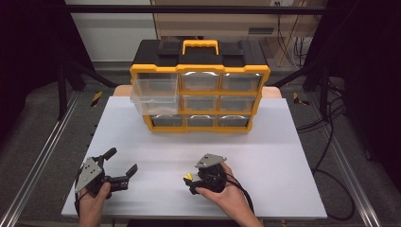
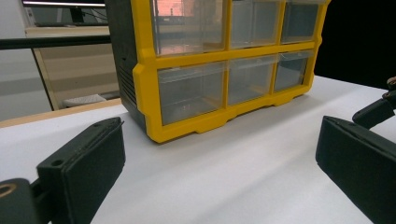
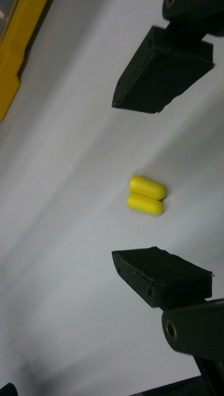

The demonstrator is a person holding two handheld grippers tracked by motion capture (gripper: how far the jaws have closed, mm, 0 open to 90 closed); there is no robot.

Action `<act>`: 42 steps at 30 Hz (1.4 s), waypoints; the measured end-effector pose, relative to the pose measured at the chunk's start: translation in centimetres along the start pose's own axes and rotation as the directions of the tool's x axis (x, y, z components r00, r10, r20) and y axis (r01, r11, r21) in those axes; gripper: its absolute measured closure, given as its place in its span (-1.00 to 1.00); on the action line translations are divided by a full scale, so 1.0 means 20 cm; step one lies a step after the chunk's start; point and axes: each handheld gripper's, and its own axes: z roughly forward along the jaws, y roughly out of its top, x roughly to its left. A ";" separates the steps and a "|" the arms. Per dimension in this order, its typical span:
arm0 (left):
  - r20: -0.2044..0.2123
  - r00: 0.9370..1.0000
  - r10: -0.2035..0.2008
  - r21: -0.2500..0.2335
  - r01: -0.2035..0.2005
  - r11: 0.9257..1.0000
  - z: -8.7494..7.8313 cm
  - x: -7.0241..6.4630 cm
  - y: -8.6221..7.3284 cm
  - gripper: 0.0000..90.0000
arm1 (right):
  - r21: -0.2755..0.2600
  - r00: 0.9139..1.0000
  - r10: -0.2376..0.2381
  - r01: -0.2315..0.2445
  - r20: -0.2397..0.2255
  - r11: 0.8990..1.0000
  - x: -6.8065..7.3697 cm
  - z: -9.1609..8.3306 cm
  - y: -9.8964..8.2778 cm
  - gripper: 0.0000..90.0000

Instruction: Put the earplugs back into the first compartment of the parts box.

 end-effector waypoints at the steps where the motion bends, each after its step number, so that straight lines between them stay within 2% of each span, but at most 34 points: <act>1: 0.001 1.000 0.000 -0.001 0.000 1.000 0.00 0.00 0.00 -0.97 | 0.003 1.000 0.004 -0.004 0.001 1.000 0.00 0.00 0.00 -0.47; 12: 0.002 1.000 0.002 0.001 -0.002 1.000 0.00 0.00 0.00 -0.97 | 0.076 0.999 0.047 -0.047 -0.003 0.996 -0.02 0.06 -0.01 0.11; 15: 0.004 1.000 0.003 0.001 -0.003 1.000 0.00 0.00 0.00 -0.97 | 0.096 0.999 0.043 -0.042 -0.013 0.994 -0.01 0.07 -0.02 0.25; 16: 0.004 1.000 0.003 0.001 -0.003 1.000 0.00 0.00 0.00 -0.97 | 0.106 0.998 0.055 -0.053 -0.015 0.993 -0.01 0.08 -0.02 0.30; 22: 0.005 1.000 0.004 0.000 -0.004 1.000 0.00 0.00 0.00 -0.97 | 0.121 0.998 0.056 -0.053 -0.021 0.991 -0.01 0.10 -0.02 0.56; 31: 0.008 1.000 0.006 0.001 -0.006 1.000 0.00 0.00 0.00 -0.97 | 0.132 0.999 0.049 -0.046 -0.023 0.990 -0.01 0.12 -0.02 0.73; 42: 0.009 1.000 0.007 0.001 -0.007 1.000 0.00 0.00 0.00 -0.97 | 0.143 0.997 0.077 -0.073 -0.026 0.987 -0.03 0.15 -0.01 0.73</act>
